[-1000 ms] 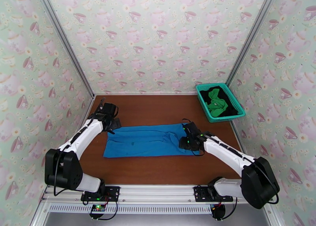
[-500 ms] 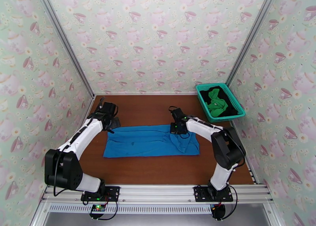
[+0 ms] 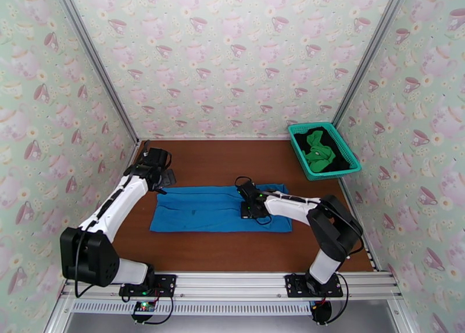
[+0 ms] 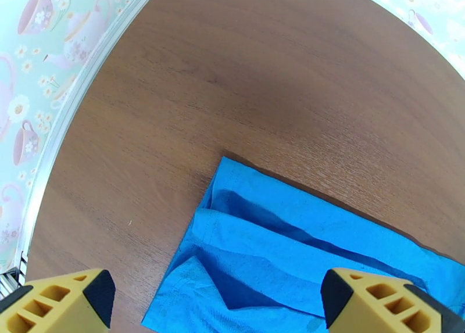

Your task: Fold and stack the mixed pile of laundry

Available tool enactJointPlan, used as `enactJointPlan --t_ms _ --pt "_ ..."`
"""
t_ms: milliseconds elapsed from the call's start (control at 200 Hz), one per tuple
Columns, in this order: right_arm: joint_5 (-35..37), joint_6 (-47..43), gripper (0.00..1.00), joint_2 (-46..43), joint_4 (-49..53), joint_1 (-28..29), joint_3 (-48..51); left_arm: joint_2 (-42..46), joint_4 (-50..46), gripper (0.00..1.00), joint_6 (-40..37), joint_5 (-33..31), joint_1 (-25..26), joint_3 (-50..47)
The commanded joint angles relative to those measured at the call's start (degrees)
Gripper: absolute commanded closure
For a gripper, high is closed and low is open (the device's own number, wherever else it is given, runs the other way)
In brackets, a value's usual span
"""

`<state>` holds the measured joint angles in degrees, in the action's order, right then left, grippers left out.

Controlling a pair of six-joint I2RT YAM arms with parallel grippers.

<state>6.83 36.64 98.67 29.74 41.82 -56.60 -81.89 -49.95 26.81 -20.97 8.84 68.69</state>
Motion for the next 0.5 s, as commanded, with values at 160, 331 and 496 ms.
enactJointPlan --t_ms 160,331,496 --pt "5.1 -1.6 0.59 -11.6 10.9 -9.8 1.4 0.5 -2.7 0.0 0.5 0.1 0.3 0.5" --pt "-0.5 -4.2 0.75 -6.3 7.3 -17.4 2.6 2.3 -0.9 0.0 1.7 3.7 0.4 -3.0" --pt "-1.4 -6.0 0.87 3.7 7.3 -19.0 -3.5 6.7 0.8 0.0 2.8 5.7 0.3 -5.8"
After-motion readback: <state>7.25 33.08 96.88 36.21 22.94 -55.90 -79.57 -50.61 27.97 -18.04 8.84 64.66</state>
